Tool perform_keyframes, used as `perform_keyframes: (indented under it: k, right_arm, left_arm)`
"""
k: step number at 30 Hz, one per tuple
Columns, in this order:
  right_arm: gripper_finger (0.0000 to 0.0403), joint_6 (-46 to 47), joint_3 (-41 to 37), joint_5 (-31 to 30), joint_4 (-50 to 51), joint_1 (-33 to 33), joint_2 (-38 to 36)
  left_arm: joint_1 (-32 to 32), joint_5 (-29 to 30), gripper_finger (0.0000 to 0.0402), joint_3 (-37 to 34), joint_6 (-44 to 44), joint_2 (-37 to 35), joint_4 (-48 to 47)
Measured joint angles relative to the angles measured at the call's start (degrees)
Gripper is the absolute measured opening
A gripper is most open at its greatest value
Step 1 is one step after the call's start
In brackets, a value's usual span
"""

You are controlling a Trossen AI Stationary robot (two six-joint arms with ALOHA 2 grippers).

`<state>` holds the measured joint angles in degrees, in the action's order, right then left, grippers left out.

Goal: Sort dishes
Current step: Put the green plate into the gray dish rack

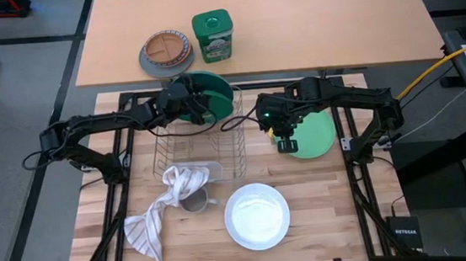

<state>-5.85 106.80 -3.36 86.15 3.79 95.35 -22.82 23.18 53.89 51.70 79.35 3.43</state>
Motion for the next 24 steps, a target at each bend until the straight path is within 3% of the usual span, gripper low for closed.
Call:
perform_keyframes:
  k: [4,10,24]
  right_arm:
    - [0.0032,0.00,0.00,-0.01,-0.85,-0.01,0.00]
    - [0.0032,0.00,0.00,-0.02,-0.85,0.00,0.00]
    - [0.0032,-0.46,0.00,0.00,-0.77,-0.02,0.00]
  left_arm:
    - [0.73,0.85,0.0180,0.00,2.71,0.00,0.22]
    - [0.82,7.45,0.0180,0.00,1.04,-0.02,0.67]
    - [6.30,11.63,0.0180,-0.02,-1.70,-0.09,0.67]
